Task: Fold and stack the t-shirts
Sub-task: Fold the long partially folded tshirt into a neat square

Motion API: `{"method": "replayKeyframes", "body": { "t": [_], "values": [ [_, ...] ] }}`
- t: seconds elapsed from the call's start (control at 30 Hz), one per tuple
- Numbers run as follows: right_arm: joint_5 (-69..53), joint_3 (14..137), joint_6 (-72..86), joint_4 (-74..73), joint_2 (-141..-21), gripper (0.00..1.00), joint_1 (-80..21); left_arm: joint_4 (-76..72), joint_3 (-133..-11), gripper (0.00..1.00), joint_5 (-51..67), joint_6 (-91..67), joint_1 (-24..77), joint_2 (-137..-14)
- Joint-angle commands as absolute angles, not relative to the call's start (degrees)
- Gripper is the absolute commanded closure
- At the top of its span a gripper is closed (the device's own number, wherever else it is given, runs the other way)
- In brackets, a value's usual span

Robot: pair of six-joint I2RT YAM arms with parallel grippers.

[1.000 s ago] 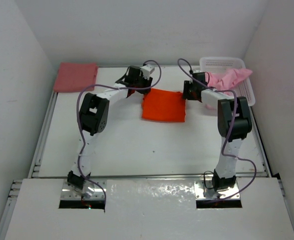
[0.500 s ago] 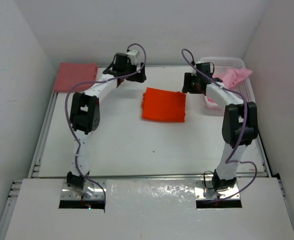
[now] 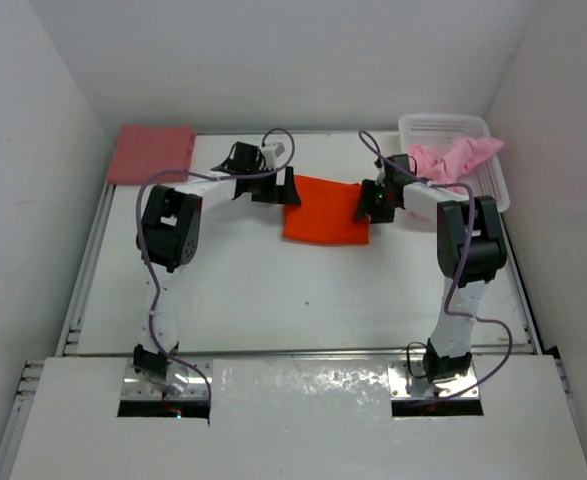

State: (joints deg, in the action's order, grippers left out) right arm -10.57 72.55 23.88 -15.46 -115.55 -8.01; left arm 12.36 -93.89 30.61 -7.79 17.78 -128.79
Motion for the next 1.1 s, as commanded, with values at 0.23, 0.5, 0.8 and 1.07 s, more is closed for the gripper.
{"method": "replayKeyframes", "body": {
  "t": [0.23,0.5,0.8,1.07],
  "values": [
    [-13.18,69.26,26.28,-9.76,-116.54,0.48,-8.09,6.5,-90.71,0.0,37.34,-18.19,19.25,-133.68],
    [-14.76,67.5,27.95,-6.33,-116.98,0.49,-8.09,1.24,-88.94,0.27,41.74,-23.89,21.62,-137.98],
    [-15.3,67.41,27.16,-8.08,-113.83,0.47,-7.82,-1.94,-88.07,1.0,41.4,-22.43,16.62,-134.04],
    [-8.61,69.96,21.54,-20.91,-101.88,0.18,-7.73,20.18,-99.38,1.0,36.22,-1.17,13.8,-128.67]
  ]
}}
